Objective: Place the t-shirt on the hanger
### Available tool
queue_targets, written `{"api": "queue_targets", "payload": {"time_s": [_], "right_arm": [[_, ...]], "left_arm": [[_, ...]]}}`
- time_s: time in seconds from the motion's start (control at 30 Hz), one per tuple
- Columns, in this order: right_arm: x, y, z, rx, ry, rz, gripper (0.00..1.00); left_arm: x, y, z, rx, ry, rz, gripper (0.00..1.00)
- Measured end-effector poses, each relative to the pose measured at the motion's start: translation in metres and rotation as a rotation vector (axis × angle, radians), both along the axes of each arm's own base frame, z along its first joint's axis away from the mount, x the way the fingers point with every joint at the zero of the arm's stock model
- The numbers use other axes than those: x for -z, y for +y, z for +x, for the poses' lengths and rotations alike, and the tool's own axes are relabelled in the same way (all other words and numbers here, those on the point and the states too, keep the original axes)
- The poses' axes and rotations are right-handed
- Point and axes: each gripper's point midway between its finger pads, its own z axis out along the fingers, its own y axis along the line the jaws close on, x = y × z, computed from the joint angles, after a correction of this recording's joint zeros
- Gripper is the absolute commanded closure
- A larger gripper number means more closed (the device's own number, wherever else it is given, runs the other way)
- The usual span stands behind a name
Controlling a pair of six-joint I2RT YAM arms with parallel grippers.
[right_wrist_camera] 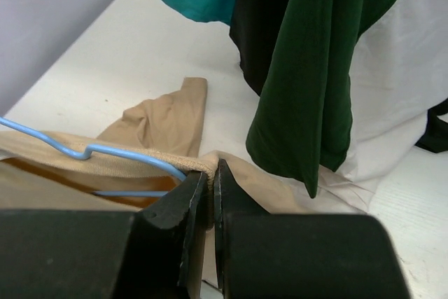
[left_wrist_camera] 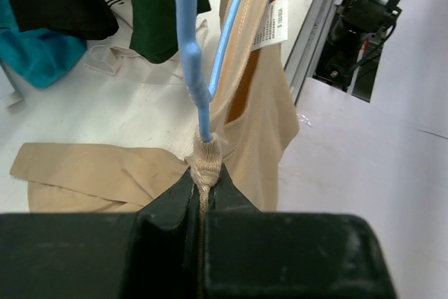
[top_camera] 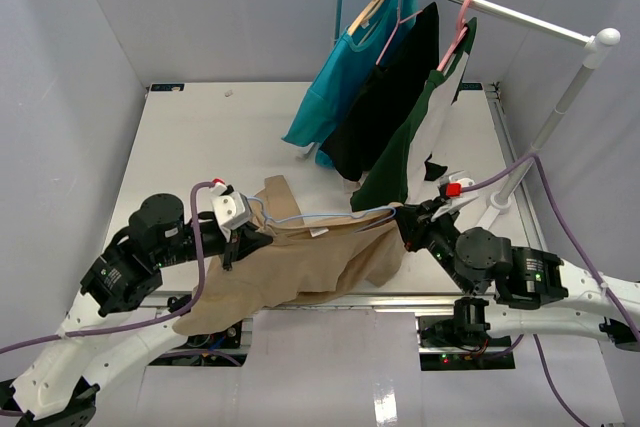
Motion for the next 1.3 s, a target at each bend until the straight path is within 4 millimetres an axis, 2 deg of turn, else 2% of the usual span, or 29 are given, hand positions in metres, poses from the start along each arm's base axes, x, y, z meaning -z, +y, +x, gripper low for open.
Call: {"api": "queue_targets", "payload": {"time_s": [0.23, 0.43, 0.63, 0.7, 0.8, 0.93, 1.03, 1.1, 1.17, 1.3], "right_arm": [[0.005, -0.007, 0.001, 0.028, 0.021, -0.022, 0.92], [-0.019, -0.022, 0.0, 0.028, 0.0, 0.047, 0.92], [-0.044, -0.019, -0.002, -0.003, -0.026, 0.047, 0.92], [-0.048, -0.01, -0.002, -0.018, -0.029, 0.002, 0.92], [-0.052, 0.016, -0.003, -0.051, -0.02, -0.055, 0.92], [-0.029, 0.062, -0.012, -0.159, 0.014, -0.171, 0.91], [0.0, 0.096, -0.026, -0.283, 0.056, -0.266, 0.81], [0.015, 0.108, -0.032, -0.337, 0.078, -0.317, 0.64], [0.023, 0.113, -0.036, -0.364, 0.088, -0.34, 0.51], [0.016, 0.108, -0.042, -0.401, 0.081, -0.313, 0.4]], "left_arm": [[-0.002, 0.008, 0.003, -0.035, -0.04, 0.007, 1.0], [-0.004, 0.008, 0.002, -0.032, -0.049, 0.002, 1.0], [0.003, 0.002, 0.01, -0.033, -0.028, 0.03, 1.0], [0.006, 0.0, 0.015, -0.045, -0.018, 0.046, 1.0], [0.009, -0.002, 0.024, -0.064, -0.009, 0.062, 1.0], [0.013, -0.011, 0.028, -0.043, 0.013, 0.071, 1.0], [0.018, -0.019, 0.031, -0.017, 0.037, 0.078, 1.0], [0.022, -0.023, 0.031, 0.001, 0.049, 0.08, 1.0], [0.026, -0.025, 0.028, 0.023, 0.057, 0.076, 1.0], [0.026, -0.027, 0.014, 0.085, 0.059, 0.049, 1.0]]}}
